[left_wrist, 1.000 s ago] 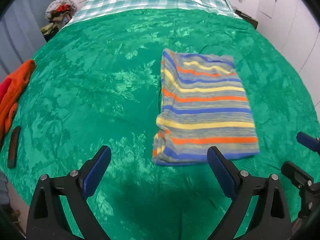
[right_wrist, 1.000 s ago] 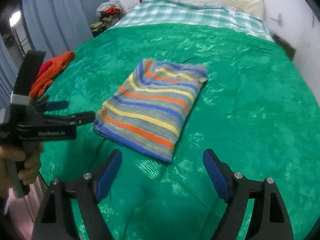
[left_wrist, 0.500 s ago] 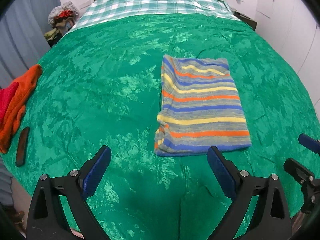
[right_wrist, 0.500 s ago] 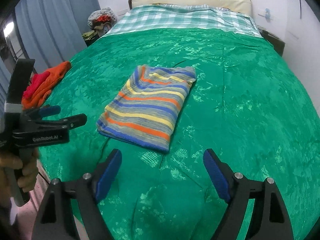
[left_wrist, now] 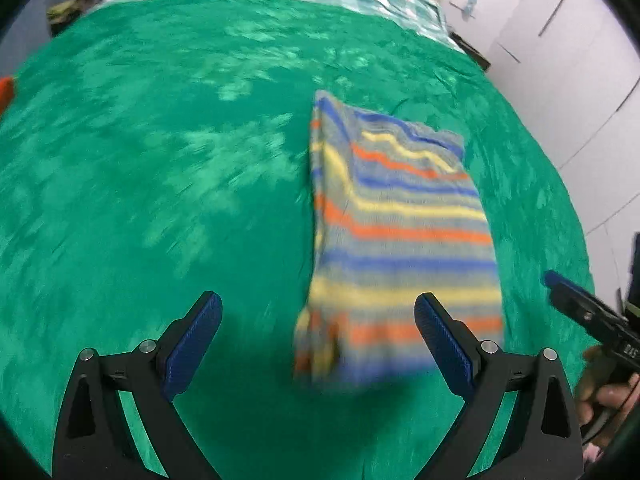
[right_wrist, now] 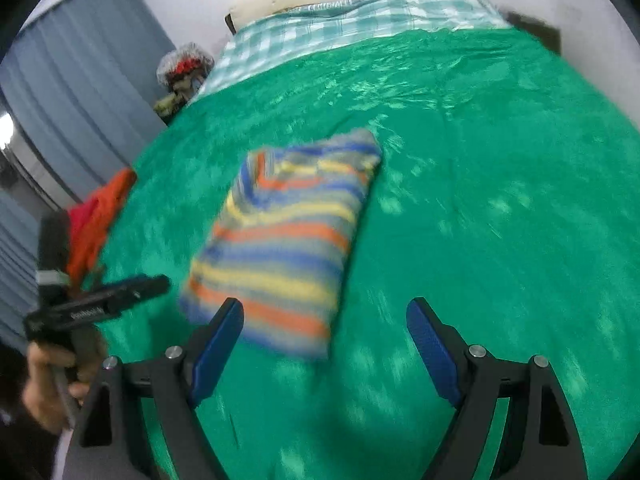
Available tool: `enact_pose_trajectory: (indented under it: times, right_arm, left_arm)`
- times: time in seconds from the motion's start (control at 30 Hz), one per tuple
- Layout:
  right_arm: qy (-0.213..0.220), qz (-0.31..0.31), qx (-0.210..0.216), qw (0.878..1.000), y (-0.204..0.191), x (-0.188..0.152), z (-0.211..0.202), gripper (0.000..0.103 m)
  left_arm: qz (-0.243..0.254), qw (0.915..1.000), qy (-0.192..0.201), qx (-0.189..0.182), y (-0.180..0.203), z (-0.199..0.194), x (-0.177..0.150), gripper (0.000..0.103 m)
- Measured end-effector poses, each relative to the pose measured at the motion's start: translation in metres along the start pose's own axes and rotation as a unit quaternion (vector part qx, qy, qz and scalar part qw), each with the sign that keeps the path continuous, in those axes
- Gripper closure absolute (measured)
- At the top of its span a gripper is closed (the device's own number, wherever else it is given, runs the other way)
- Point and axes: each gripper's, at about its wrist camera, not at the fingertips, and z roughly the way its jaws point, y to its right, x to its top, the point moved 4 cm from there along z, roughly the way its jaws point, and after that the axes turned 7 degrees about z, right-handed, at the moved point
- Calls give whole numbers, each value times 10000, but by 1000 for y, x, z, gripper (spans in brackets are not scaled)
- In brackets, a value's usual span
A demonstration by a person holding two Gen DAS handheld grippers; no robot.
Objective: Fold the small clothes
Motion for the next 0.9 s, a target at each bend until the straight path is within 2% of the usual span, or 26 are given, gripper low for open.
enact_pose_trajectory:
  times: [0.07,0.1,0.13,0.2,0.23,0.27,0.3,0.33,0.4,0.47,0.57,0.7,0.77,0.8,0.83,0.87,0.9]
  right_arm:
    - [-154,235,129,9995,7,18,31,20]
    - [-261,380,181,9988,11,26,50,20]
    - [-381,530,159,9977,16,32,71,20]
    - [-560,774,221,9952,20,37,102,20]
    - [-535,846,254,9947,21,38,110,22]
    - [-427,874,324,9947,19,40,115,34]
    - [-481,837,460,9943,15,41,118,50]
    - [-688,758,591,9930,8,40,126,74]
    - [-712,429,348,9959,-4,43,123,79]
    - [-466,138,270,9985,-16,48,106,81]
    - [-6,-243,296,9993,-37,57,68,81]
    - [420,-338,438,9976,-48,69,29,81]
    - [487,-303,425,9975,-41,72,23,79]
    - [413,-237,343,9983,-33,72,26,76]
    - [303,-163,125,9993,-23,70,31,59]
    - [230,-154,-140,9995,-19,68,34,31]
    - [190,-188,-526,9983,-9,61,31,22]
  left_arm:
    - [74,9999,-151,-30,0,30,17,12]
    - [117,9996,-262,-71,1,44,21,27]
    - [138,9988,-432,-160,3,59,26,36]
    - [130,9988,-396,-275,7,69,32,39]
    - [112,9989,-298,-348,9,69,35,63]
    - [85,9981,-328,-518,14,71,36,83]
    - [68,9979,-410,-503,18,73,36,90]
    - [159,9985,-371,-380,22,70,38,91]
    - [341,9989,-166,-280,32,53,41,91]
    - [301,9986,97,-431,36,30,47,91]
    - [414,9966,483,-523,46,-7,57,91]
    - [726,9927,803,-526,65,-33,68,90]
    - [831,9934,711,-336,69,-22,66,78]
    - [849,9949,547,-4,68,-10,59,60]
    - [838,9951,422,309,64,-5,49,39]
    - [824,9940,329,636,61,-3,38,34]
    - [837,9925,372,804,60,-7,26,31]
